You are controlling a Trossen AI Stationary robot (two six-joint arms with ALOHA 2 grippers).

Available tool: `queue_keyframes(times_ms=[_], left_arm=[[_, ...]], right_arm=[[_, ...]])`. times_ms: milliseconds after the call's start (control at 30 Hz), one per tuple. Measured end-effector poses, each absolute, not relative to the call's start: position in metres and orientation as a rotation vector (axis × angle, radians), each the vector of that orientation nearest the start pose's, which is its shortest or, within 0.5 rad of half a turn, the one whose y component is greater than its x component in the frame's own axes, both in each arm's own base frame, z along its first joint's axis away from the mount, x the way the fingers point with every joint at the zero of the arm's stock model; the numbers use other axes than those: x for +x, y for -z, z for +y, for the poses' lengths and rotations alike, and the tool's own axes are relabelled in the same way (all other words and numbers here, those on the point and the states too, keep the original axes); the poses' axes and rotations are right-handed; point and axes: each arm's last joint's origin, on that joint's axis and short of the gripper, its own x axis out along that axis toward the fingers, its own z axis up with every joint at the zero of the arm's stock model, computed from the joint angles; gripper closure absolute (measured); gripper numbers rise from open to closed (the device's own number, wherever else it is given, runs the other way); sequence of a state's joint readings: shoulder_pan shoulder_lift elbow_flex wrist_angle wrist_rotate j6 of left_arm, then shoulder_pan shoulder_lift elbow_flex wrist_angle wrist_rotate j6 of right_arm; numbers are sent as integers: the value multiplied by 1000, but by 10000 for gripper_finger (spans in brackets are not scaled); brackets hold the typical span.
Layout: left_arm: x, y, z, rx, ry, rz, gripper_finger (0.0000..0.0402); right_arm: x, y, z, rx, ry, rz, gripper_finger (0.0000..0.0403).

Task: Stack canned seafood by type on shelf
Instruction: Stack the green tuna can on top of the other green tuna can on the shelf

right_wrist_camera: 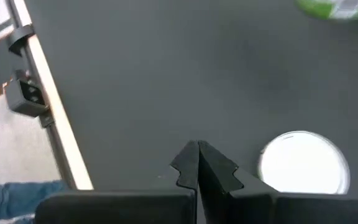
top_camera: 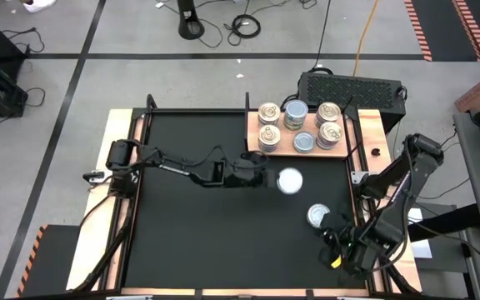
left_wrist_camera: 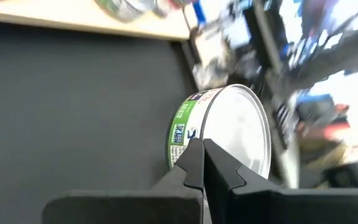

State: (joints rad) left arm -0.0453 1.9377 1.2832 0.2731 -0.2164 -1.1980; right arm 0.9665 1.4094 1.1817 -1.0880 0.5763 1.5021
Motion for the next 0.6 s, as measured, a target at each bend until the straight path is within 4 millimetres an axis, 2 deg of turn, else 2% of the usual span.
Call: queue_keyframes(times_ms=[267,367,600], left_arm=[[450,-209,3,-1256,-446,100,402],[462,-212,3,-1266,-430,76,402],[489,-211,8,-1289,-458,5,402]], right_arm=[[131,-264,160,582,408,846,403],[126,-264,152,598,400,817,403],[123,-270,147,599,371,791,403]])
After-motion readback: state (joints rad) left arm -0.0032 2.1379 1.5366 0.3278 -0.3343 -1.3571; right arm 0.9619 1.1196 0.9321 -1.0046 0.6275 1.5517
